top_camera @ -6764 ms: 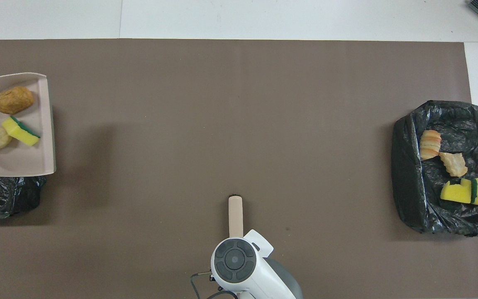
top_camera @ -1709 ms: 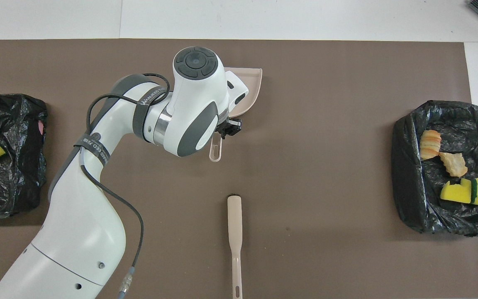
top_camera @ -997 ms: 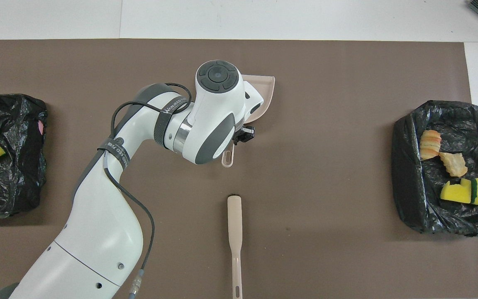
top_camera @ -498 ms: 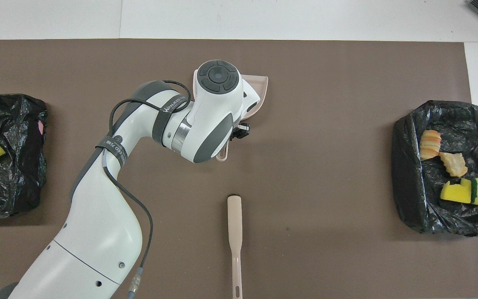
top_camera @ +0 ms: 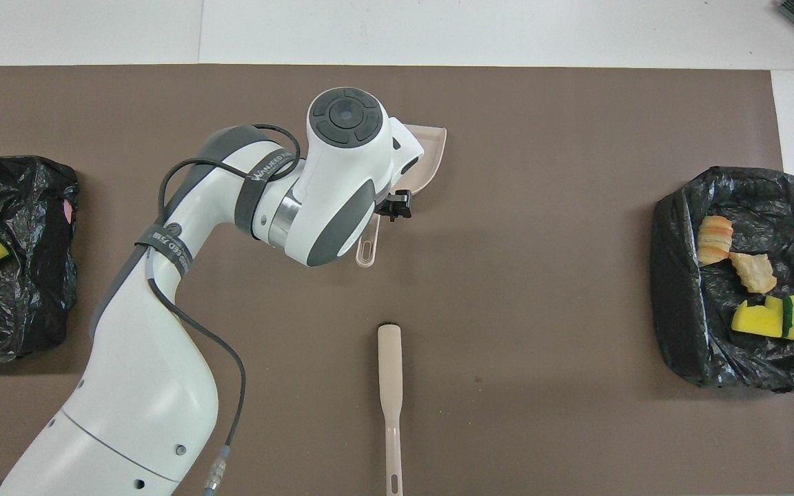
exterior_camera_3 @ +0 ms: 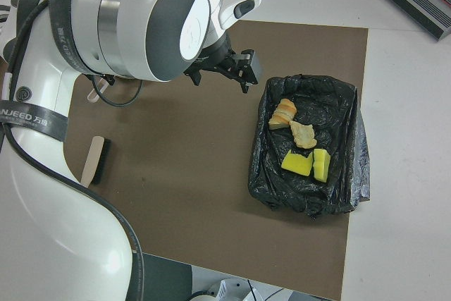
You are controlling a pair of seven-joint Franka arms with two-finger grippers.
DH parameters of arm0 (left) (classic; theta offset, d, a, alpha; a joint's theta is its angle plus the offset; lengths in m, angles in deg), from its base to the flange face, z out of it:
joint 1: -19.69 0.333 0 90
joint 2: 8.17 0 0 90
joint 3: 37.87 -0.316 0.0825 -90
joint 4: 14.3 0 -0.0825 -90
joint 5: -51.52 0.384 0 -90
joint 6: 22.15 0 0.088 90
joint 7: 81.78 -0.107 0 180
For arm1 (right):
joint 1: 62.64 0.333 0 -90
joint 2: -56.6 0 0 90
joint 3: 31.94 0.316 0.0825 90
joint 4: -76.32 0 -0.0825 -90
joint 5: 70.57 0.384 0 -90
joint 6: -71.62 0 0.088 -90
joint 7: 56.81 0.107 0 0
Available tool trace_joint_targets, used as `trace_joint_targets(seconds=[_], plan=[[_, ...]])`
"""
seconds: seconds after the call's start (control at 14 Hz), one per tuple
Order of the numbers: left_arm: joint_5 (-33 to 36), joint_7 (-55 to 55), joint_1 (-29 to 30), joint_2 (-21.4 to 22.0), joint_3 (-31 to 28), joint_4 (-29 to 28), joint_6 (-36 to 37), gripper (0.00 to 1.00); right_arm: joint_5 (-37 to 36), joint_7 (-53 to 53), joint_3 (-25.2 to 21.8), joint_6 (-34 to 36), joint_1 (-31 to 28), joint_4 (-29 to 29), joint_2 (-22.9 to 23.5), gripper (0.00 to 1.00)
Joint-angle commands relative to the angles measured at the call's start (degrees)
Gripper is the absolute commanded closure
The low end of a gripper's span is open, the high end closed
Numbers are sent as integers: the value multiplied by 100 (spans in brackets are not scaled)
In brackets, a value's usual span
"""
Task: Sweep and dump trash in bin
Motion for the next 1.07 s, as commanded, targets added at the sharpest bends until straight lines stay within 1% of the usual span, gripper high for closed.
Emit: trace_joint_targets(seconds=[0.0, 0.07, 0.21, 0.28, 0.36, 0.5, 0.64, 0.71, 0.85, 1.0], plan=[[67, -10, 511, 1067, 16, -928, 78, 0, 45, -100, 9, 85, -60, 51, -7, 0], [67, -53, 591, 1392, -10, -1227, 79, 0, 28, -144, 0, 67, -43, 50, -7, 0], [67, -377, 1003, 2173, -2, -1719, 140, 0, 28, -118, 9, 67, -17, 50, -7, 0], [58, -640, 1188, 2577, -2, -1905, 358, 0, 2, -153, 9, 67, -16, 50, -7, 0], [49, -834, 1329, 2877, -2, -1950, 691, 0, -16, -162, 9, 58, 1, 50, -7, 0], [23, -1186, 1531, 3291, -19, -1880, 1219, 0, -25, -162, 18, 58, 28, 50, -7, 0], [-12, -1468, 1786, 3661, -2, -1871, 1545, 0, 28, -93, 9, 49, 19, 68, -16, 0], [-143, -1651, 1944, 3810, -10, -1819, 1790, 0, 28, -118, 9, 58, 19, 68, -16, 0], [-311, -2056, 2190, 3891, -10, -1591, 2230, 0, 10, -118, 9, 58, 19, 68, -25, 0], [-320, -2328, 2122, 3882, -263, -1179, 2670, 0, -69, -127, 26, 49, 28, 50, -25, 0]])
